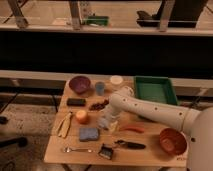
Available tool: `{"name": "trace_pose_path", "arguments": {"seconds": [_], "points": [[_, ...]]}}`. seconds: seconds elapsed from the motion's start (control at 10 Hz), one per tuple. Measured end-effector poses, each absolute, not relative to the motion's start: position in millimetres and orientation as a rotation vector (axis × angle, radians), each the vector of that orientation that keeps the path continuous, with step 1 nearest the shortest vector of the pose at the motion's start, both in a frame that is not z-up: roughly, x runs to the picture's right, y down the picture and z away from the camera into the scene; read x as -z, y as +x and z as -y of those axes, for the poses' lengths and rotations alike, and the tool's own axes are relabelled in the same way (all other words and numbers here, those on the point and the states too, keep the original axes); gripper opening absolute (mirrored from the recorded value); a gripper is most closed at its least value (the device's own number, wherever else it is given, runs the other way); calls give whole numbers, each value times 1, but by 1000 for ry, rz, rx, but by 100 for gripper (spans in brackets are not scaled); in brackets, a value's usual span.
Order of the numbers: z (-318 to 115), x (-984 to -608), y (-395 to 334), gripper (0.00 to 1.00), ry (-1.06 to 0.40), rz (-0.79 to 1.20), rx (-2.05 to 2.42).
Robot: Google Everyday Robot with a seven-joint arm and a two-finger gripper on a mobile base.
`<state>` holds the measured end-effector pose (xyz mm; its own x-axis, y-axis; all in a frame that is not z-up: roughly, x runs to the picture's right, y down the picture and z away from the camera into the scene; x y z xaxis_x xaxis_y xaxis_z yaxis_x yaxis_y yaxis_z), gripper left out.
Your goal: Place towel in metal cup
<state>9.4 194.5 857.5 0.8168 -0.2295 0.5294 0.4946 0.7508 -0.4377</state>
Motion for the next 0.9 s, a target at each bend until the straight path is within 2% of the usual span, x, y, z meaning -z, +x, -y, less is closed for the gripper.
{"name": "trace_pose_path", "arguments": {"seconds": [0.3,0.7,0.9], "points": [[-197,-861,18,45,-617,472,389],[-197,-855,26,4,-625,465,394],[-195,-855,27,0,-623,462,396]]}}
